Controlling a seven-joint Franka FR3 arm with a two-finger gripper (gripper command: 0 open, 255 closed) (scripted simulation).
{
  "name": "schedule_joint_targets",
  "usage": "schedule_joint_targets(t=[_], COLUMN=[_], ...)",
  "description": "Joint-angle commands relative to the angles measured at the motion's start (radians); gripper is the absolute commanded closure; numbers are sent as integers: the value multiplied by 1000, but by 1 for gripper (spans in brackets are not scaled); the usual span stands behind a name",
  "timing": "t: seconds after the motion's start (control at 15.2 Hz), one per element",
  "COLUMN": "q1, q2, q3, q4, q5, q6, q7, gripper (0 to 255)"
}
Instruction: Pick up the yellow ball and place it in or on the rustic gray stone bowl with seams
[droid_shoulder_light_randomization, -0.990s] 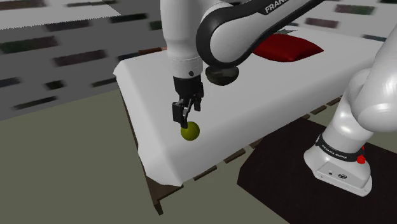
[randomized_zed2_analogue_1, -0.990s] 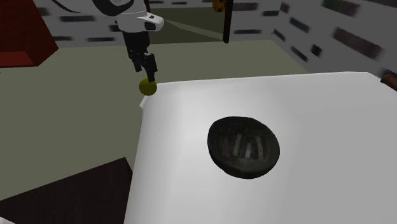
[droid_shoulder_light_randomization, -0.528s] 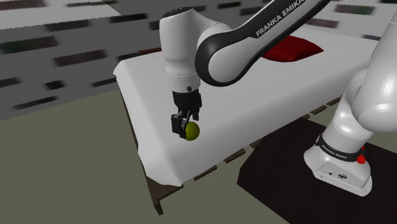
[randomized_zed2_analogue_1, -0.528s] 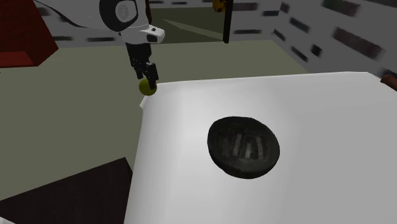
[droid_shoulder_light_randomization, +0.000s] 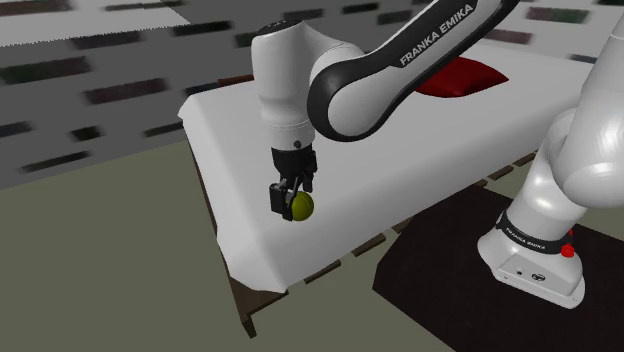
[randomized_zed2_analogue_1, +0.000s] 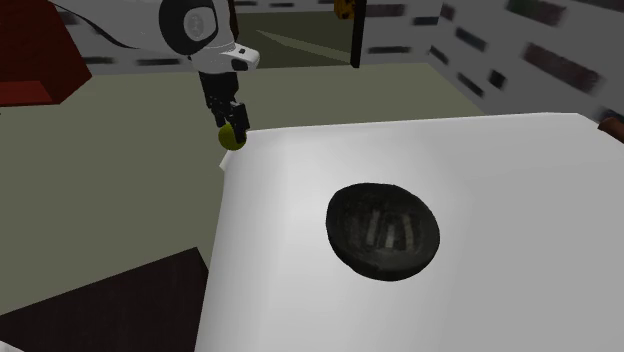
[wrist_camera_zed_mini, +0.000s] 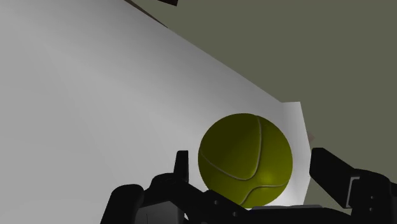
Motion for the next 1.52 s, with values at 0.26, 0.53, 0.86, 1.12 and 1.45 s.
schedule_joint_targets(t=[0.26,0.53,0.86,1.12,1.45], q1=[0,0,-2,-4,-6], q2=[0,0,-21,-46,-72], q3=[0,0,1,0,-1], q4=[0,0,20,50,92], q5=[0,0,13,28,42], q6=[0,0,-38,-90,-155], q7=[0,0,-9,-19,-29], gripper=[255,255,255,255,255])
